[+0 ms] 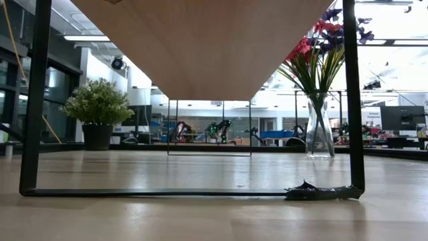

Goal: Pick and place flowers into a vace then onto a shelf
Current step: Put the transparent vase with flowers on the shelf

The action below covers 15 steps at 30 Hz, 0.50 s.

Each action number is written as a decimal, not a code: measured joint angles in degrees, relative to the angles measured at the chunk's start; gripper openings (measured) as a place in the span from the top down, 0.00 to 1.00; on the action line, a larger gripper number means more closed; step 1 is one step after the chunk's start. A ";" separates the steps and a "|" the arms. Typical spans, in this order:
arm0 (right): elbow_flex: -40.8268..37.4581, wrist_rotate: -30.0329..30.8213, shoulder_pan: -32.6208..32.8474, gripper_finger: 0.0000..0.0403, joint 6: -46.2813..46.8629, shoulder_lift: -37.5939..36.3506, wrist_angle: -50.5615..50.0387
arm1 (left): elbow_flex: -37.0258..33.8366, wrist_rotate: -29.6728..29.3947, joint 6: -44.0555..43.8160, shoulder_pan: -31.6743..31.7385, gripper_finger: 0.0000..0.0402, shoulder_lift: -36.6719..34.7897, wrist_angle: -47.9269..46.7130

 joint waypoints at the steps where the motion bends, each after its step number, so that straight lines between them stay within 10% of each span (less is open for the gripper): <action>1: 0.82 1.75 0.00 0.97 0.01 0.00 -1.25 | 0.00 -0.03 -0.97 -0.34 0.03 -0.18 -0.99; 15: 10.01 15.93 -1.89 0.97 -2.43 0.00 -11.19 | -0.04 -1.86 -12.81 -1.66 0.02 -0.66 -10.16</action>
